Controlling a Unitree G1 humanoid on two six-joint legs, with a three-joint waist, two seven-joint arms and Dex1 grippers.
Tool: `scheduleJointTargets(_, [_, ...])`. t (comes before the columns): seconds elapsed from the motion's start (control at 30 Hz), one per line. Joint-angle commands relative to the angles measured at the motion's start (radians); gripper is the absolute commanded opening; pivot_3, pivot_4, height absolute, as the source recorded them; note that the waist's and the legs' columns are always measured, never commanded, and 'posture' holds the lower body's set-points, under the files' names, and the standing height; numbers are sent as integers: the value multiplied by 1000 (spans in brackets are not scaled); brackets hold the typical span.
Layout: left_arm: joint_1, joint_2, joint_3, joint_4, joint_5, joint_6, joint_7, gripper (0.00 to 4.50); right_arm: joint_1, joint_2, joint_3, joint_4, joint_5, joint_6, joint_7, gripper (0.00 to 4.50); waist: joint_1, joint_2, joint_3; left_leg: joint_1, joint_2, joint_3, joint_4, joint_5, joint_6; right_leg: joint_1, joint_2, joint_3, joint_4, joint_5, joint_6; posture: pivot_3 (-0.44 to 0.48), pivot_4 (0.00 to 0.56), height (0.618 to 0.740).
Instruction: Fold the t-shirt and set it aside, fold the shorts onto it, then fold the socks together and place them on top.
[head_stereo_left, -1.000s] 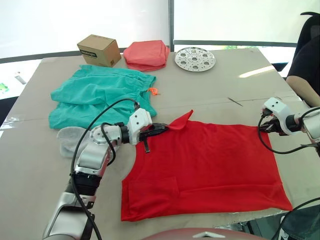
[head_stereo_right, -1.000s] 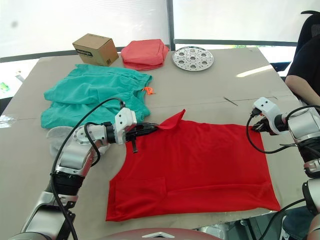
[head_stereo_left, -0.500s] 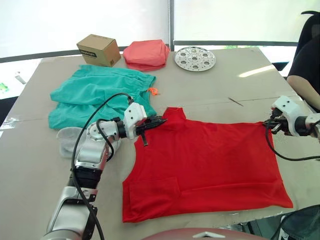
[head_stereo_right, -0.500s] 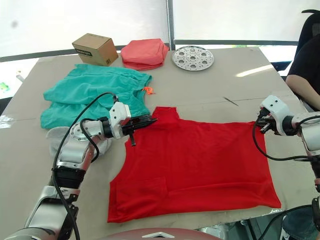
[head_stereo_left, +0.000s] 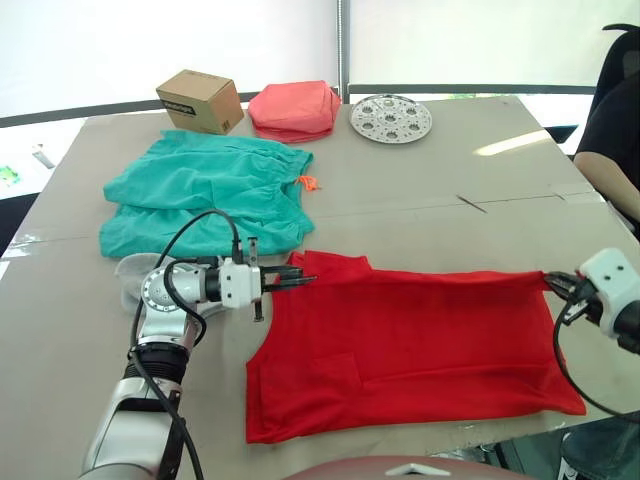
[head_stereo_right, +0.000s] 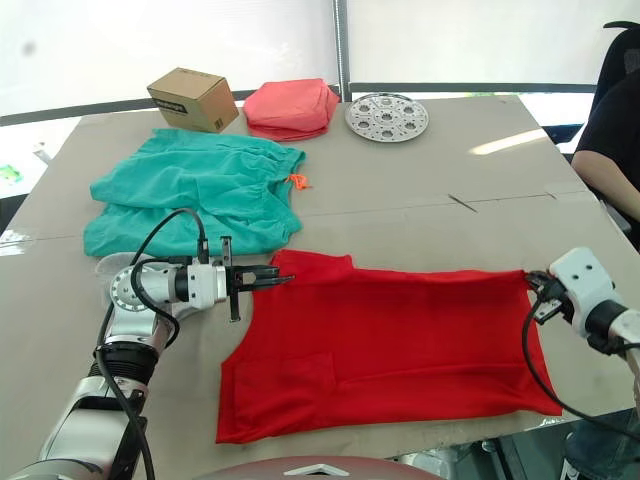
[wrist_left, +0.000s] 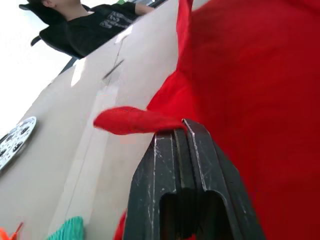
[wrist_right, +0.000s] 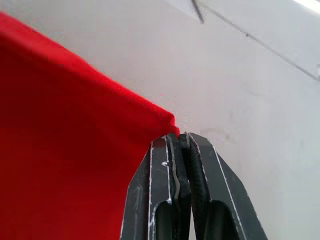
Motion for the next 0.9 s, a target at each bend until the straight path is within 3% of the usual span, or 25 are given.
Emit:
scheduleJointTargets(0.03, [-59, 4, -9, 117, 55, -179, 38, 0, 30, 8, -13, -33, -23, -40, -36, 69, 0, 0, 0, 0, 0, 0, 0, 0, 0, 0, 0, 0, 0, 0, 0, 0, 150, 740])
scheduleJointTargets(0.17, [-89, 6, -38, 199, 73, -228, 54, 0, 48, 11, 4, -11, -38, -64, -42, 69, -2, 0, 0, 1, 0, 0, 0, 0, 0, 0, 0, 0, 0, 0, 0, 0, 150, 740])
scheduleJointTargets(0.23, [-82, 10, -50, 189, 39, -174, 39, 697, 56, 9, -4, -12, -14, -62, -20, 0, -2, 0, 0, 0, 0, 0, 0, 0, 0, 0, 0, 0, 0, 0, 0, 0, 150, 740])
scheduleJointTargets(0.27, [-75, 14, -54, 176, 23, -150, 34, 812, 69, 5, -9, -22, -2, -62, -1, 315, -3, 0, 0, 0, 0, 0, 0, 0, 0, 0, 0, 0, 0, 0, 0, 0, 150, 740])
scheduleJointTargets(0.33, [-54, 24, -52, 138, -14, -97, 24, 1785, 101, -2, -16, -42, 1, -70, 17, 1008, -1, 0, 0, 0, 1, 0, 0, 0, 1, 0, 0, 0, 0, 0, 0, 0, 150, 740])
scheduleJointTargets(0.43, [44, 65, -19, -32, -111, 165, 55, 3142, 178, 3, -73, -105, 61, -33, 54, 2318, -3, 0, 0, 0, 1, 0, -1, -1, 1, 0, 0, 0, 0, 0, 1, 0, 150, 740])
scheduleJointTargets(0.5, [120, 104, 8, -195, -193, 427, 127, 3142, 205, 10, -137, -171, 155, 38, 77, 2318, -6, 2, 1, 0, 2, 0, -1, -1, 1, 0, 0, 0, 0, 0, 1, 0, 150, 740])
scheduleJointTargets(0.53, [155, 129, 21, -277, -254, 579, 157, 3216, 211, 13, -166, -207, 211, 80, 85, 1959, -7, 2, 1, 0, 2, 0, -1, -1, 1, 0, -2, 1, 0, 0, 1, 0, 150, 740])
scheduleJointTargets(0.67, [196, 164, 74, -448, -415, 1010, 300, 1339, 172, 22, -199, -312, 389, 233, 62, 49, -4, 1, 1, 2, 4, -1, -1, -1, 1, 1, -5, 1, 0, -3, 5, 0, 150, 740])
scheduleJointTargets(0.73, [185, 164, 78, -506, -462, 1173, 356, 232, 111, 27, -161, -338, 442, 286, 29, 0, -4, 1, 1, 3, 4, -2, -1, -1, 1, 1, -6, 2, -1, -3, 5, 0, 150, 740])
scheduleJointTargets(0.9, [103, 148, 37, -530, -420, 1420, 495, 104, -50, 21, 48, -268, 351, 323, -64, 0, -2, 0, 1, 1, 3, -2, -1, -1, 0, 0, 1, -2, -1, -3, 5, 0, 150, 740])
